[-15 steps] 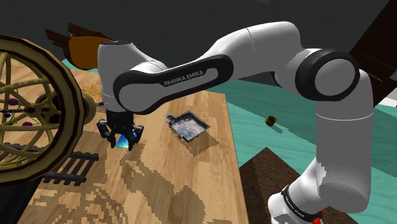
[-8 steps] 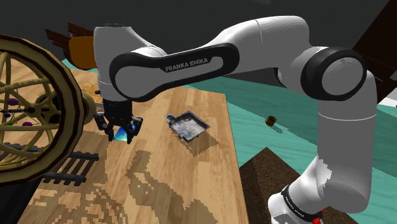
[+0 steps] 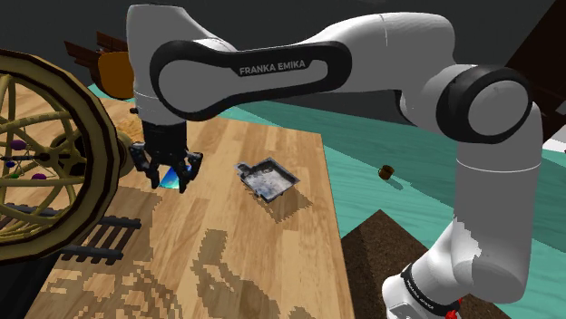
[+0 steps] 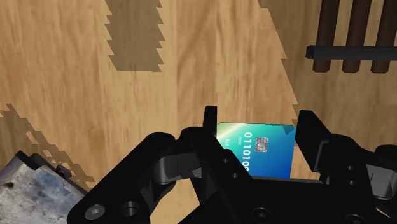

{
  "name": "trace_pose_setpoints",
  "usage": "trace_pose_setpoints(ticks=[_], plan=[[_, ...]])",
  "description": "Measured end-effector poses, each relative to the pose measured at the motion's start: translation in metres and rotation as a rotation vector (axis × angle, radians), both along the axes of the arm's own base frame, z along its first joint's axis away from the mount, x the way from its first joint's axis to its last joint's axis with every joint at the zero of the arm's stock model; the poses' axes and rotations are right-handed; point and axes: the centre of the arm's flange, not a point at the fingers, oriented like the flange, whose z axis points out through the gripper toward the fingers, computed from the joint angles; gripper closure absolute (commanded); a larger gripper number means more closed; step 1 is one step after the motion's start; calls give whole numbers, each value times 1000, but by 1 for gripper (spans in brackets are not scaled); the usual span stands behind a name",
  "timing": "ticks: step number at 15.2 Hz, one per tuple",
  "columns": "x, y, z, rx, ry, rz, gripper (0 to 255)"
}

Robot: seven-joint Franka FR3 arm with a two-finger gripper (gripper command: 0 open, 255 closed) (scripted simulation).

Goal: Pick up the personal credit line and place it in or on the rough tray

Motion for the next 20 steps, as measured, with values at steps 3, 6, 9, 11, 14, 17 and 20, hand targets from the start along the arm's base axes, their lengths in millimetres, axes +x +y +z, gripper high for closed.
trace_pose_setpoints(ticks=[3, 6, 9, 11, 14, 17, 20], plan=[[-1, -6, 13, 0, 0, 1, 255], [-10, -39, 16, 0, 0, 0, 255], [-13, -77, 23, 0, 0, 0, 255], [-16, -101, 23, 0, 0, 0, 255], [-26, -142, 24, -1, 0, -1, 255], [-31, -183, 27, -1, 0, -1, 255], [-36, -219, 28, -2, 1, -1, 255]])
